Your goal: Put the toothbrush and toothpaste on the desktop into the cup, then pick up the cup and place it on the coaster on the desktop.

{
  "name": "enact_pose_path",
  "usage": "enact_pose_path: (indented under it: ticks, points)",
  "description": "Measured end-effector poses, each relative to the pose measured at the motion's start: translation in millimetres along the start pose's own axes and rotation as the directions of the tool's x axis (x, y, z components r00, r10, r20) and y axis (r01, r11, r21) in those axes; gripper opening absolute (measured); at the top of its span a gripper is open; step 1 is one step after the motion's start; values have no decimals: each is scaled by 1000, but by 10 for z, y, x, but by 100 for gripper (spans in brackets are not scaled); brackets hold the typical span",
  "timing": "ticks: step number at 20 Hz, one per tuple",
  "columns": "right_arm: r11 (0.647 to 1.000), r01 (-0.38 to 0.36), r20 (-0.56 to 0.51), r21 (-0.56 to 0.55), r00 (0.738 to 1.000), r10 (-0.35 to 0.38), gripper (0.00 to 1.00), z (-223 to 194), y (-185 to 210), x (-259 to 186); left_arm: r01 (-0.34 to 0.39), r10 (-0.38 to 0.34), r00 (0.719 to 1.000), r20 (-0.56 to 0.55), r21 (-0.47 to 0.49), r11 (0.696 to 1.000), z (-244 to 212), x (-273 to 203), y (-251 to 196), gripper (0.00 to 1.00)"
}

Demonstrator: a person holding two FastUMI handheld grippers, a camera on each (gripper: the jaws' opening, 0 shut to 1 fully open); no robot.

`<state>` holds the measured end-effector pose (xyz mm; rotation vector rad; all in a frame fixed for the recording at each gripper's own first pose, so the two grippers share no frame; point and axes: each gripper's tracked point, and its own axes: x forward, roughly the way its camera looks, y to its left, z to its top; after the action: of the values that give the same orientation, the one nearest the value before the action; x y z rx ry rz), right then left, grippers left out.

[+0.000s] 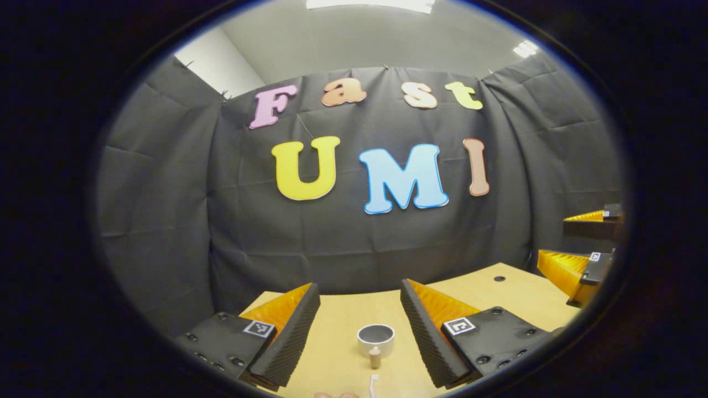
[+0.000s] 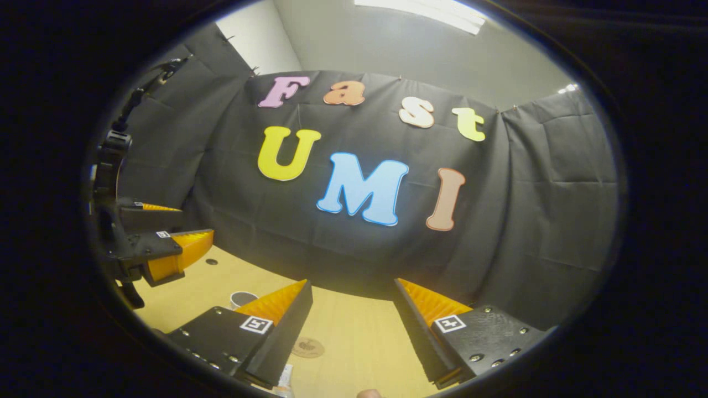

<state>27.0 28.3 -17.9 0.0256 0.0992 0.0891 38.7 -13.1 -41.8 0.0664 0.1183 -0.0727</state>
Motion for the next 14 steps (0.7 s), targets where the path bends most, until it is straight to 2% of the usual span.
enact_pose_path:
  ticks: [4, 7, 11, 14]
  points:
    - [998, -48, -49, 39, 998, 50, 92, -110, 127, 58, 44, -44, 995, -92, -6, 999, -253, 81, -83, 95]
    - [994, -81, -130, 78, 987, 90, 91, -296, 263, 109, 69, -74, 983, -170, -32, 997, -520, 128, -172, 95]
    - [987, -121, -249, 102, 958, 143, 90, -621, 449, 141, 82, -88, 953, -289, -33, 996, -983, 172, -236, 95]
    - [982, -150, -340, 118, 923, 182, 91, -910, 589, 161, 92, -111, 915, -388, -68, 993, -1362, 154, -253, 95]
